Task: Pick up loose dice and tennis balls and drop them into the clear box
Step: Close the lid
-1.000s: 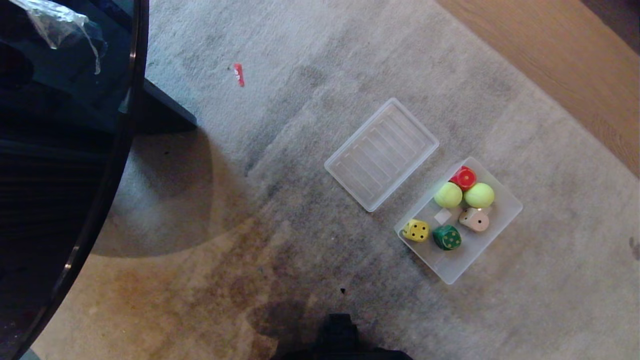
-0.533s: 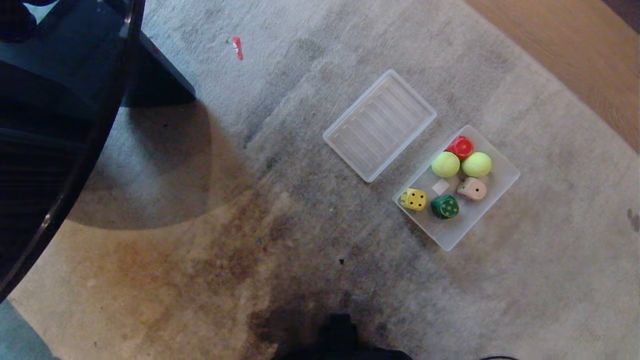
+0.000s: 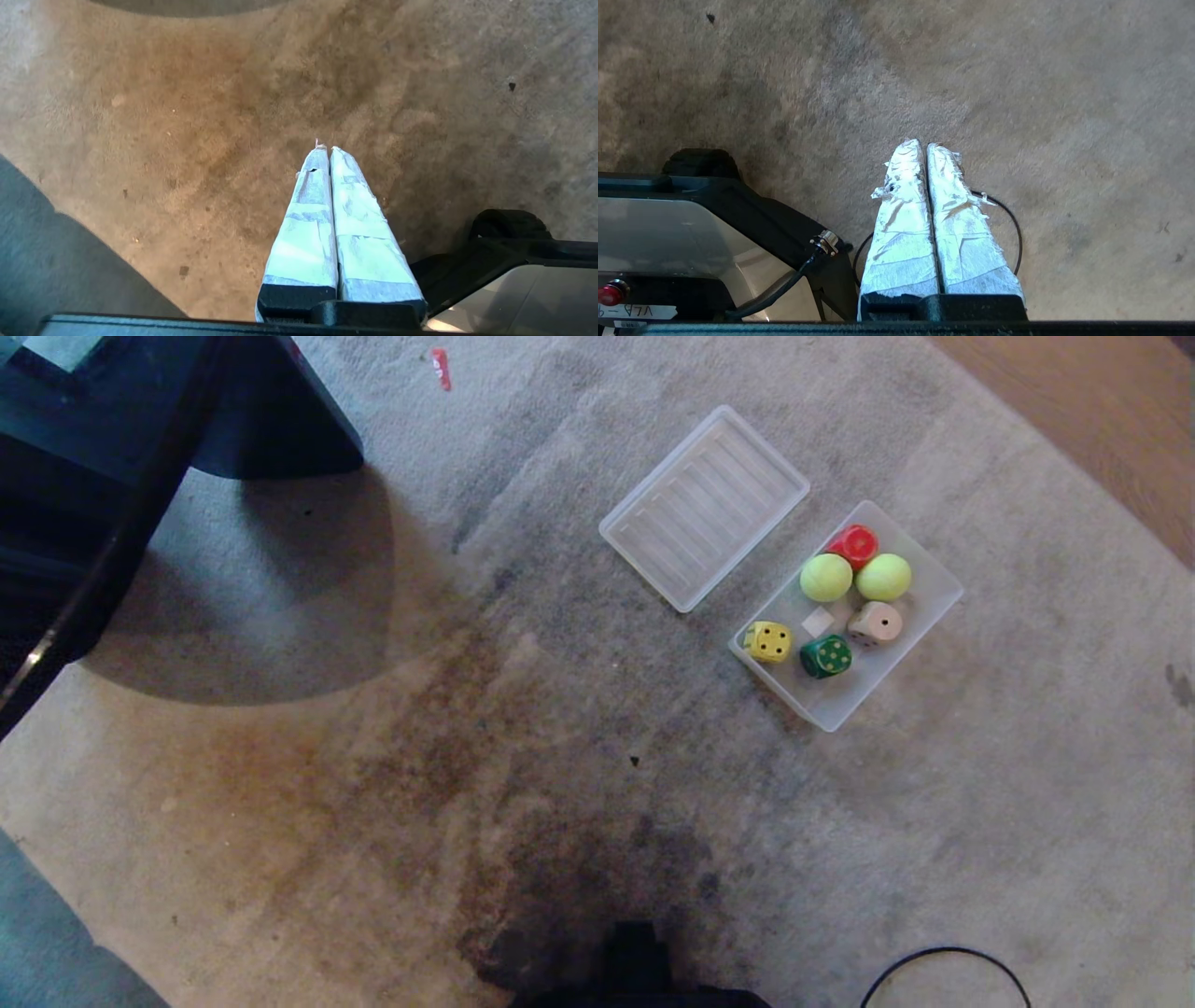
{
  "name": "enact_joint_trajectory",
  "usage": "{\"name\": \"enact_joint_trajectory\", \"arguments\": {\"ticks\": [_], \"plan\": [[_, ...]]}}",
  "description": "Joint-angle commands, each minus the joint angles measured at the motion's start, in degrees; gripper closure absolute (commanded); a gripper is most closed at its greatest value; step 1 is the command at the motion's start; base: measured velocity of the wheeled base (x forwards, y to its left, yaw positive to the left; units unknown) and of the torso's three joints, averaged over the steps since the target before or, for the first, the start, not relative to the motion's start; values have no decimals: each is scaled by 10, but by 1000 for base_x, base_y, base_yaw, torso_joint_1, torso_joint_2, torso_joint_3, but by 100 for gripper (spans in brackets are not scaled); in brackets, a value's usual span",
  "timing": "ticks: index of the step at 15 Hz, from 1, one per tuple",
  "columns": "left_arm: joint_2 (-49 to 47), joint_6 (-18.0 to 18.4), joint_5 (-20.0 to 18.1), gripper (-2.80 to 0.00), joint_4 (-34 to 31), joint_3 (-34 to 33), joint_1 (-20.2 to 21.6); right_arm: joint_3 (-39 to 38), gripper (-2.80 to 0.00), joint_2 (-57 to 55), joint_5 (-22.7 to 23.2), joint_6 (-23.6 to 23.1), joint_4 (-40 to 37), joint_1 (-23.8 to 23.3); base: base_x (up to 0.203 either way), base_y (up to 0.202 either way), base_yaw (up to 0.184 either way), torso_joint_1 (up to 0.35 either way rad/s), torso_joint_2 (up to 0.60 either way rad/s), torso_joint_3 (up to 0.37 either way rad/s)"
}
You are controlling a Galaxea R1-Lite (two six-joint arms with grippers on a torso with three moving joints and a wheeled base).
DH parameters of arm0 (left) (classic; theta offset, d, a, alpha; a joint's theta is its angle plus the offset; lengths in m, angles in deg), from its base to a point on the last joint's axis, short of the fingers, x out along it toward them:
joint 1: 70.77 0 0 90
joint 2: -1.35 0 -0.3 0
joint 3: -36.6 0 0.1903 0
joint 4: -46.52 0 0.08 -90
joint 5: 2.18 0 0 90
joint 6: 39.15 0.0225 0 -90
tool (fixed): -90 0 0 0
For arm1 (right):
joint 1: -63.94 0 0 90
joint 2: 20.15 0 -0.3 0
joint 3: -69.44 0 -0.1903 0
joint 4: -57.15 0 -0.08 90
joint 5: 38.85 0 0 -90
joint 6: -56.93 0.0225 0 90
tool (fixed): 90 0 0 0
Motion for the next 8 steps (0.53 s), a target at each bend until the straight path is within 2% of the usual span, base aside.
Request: {"name": "enact_joint_trajectory", "arguments": {"ticks": [1,2,8], "plan": [[-1,0,1,0,0,0,0,0,0,0,-1,4,0,0,0,0,0,0,0,0],[-1,0,1,0,0,-1,0,0,0,0,-3,16,0,0,0,0,0,0,0,0],[0,0,0,0,0,0,0,0,0,0,-2,12,1,0,0,0,0,0,0,0]]}}
